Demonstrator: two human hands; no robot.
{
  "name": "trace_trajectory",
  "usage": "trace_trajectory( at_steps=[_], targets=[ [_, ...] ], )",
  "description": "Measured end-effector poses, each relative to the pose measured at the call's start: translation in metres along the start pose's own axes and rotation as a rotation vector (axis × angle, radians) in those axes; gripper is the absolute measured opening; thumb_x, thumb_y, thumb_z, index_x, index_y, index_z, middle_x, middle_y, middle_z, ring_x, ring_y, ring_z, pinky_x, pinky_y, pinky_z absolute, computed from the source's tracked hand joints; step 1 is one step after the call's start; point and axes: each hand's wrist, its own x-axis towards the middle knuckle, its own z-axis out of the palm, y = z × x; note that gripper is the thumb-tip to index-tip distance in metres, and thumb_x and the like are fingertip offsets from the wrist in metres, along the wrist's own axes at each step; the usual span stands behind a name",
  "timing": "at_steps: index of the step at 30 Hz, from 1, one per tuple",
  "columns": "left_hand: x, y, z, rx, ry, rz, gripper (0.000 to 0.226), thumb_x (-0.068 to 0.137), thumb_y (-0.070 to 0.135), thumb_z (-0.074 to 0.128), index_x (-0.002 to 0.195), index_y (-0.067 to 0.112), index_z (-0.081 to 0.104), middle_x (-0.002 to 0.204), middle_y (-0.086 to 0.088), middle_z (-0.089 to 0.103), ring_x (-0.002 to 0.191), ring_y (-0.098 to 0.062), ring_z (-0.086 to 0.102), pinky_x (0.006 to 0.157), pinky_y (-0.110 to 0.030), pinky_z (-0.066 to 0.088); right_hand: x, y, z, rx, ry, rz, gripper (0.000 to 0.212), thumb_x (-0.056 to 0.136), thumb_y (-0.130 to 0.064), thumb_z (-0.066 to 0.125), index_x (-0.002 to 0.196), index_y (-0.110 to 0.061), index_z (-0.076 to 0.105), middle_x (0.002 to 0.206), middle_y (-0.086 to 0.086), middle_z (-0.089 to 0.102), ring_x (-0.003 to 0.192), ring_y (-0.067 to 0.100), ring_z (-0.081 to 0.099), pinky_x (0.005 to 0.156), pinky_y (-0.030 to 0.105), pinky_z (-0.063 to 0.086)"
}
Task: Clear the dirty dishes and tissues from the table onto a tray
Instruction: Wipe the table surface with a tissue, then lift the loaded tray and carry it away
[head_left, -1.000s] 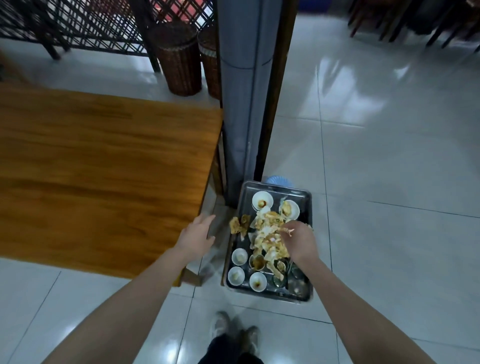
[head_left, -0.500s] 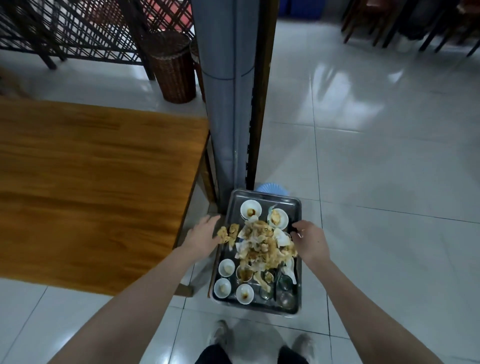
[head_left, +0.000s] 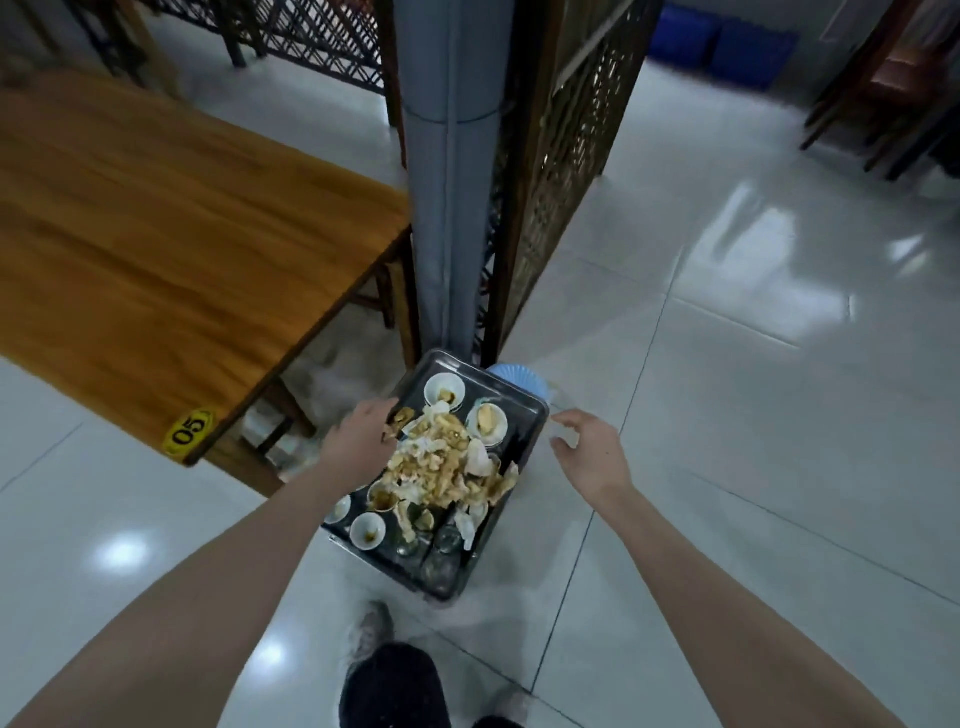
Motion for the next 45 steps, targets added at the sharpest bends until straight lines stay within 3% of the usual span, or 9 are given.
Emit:
trace_trajectory(
  at_steps=[4,9,12,15,20,29,34,45],
  targets=[
    [-0.024,0.015,0.017,-0.036,0.041,-0.106,0.060,0.095,0.024,0.051,0.149,0.026,0.024,0.148,-0.007,0.032,0.117,-0.033,0.051,0.090,-0.040,0.046,0.002,0.019,-0.014,-0.052,-0.078,-0.054,0.038,0.090,-0.015,0.059,0.128,-0.017,0.056,0.127,0.004,0.061,0.111,0.027,0.058,0.097,0.032,0.044],
    [-0.037,0.026,0.033,-0.075,0.112,-0.197,0.058,0.095,0.019,0.051,0.147,0.027,0.027,0.135,-0.010,0.047,0.110,-0.030,0.055,0.088,-0.038,0.046,0.016,0.031,-0.015,-0.057,-0.131,-0.122,0.044,0.088,-0.012,0.058,0.132,-0.018,0.054,0.121,0.006,0.064,0.119,0.025,0.053,0.096,0.030,0.041],
    [-0.035,0.033,0.039,-0.041,0.135,-0.239,0.057,0.095,0.017,0.048,0.147,0.027,0.026,0.134,-0.011,0.045,0.114,-0.033,0.052,0.092,-0.041,0.042,0.028,0.039,-0.013,-0.168,-0.198,-0.219,0.052,0.089,-0.015,0.055,0.139,-0.022,0.045,0.141,0.003,0.048,0.129,0.024,0.042,0.105,0.034,0.035],
    [-0.027,0.040,0.044,-0.038,0.159,-0.284,0.056,0.096,0.018,0.048,0.147,0.025,0.026,0.137,-0.010,0.044,0.119,-0.032,0.048,0.097,-0.045,0.039,0.048,0.046,-0.014,-0.354,-0.264,-0.317,0.062,0.092,-0.024,0.053,0.148,-0.027,0.027,0.156,0.001,0.023,0.142,0.025,0.021,0.115,0.038,0.018],
    [0.011,0.053,0.043,-0.096,0.190,-0.314,0.058,0.096,0.018,0.048,0.149,0.022,0.023,0.138,-0.011,0.042,0.124,-0.032,0.042,0.101,-0.047,0.039,0.092,0.047,-0.021,-0.473,-0.327,-0.402,0.069,0.095,-0.031,0.047,0.151,-0.030,0.008,0.160,-0.001,-0.002,0.146,0.026,-0.002,0.117,0.044,0.002],
    [0.071,0.080,0.023,-0.124,0.220,-0.357,0.057,0.095,0.021,0.051,0.146,0.023,0.027,0.147,-0.006,0.033,0.128,-0.031,0.040,0.101,-0.045,0.039,0.168,0.038,-0.041,-0.489,-0.352,-0.464,0.070,0.094,-0.034,0.050,0.151,-0.030,0.010,0.160,-0.002,0.003,0.146,0.026,0.003,0.116,0.047,0.005],
    [0.073,0.084,0.024,-0.116,0.249,-0.405,0.069,0.095,0.019,0.052,0.152,0.028,0.014,0.157,-0.007,0.018,0.142,-0.032,0.024,0.112,-0.048,0.026,0.188,0.032,-0.031,-0.511,-0.399,-0.528,0.070,0.095,-0.036,0.048,0.151,-0.028,0.008,0.160,0.000,-0.001,0.145,0.026,0.006,0.117,0.048,0.010],
    [0.010,0.089,0.065,-0.196,0.304,-0.814,0.064,0.095,0.024,0.051,0.150,0.027,0.019,0.157,-0.009,0.020,0.140,-0.034,0.026,0.111,-0.050,0.025,0.227,0.014,0.004,-0.429,-0.623,-0.724,0.068,0.095,-0.036,0.050,0.151,-0.029,0.011,0.160,-0.003,0.004,0.146,0.021,0.007,0.118,0.046,0.013]
  ],
)
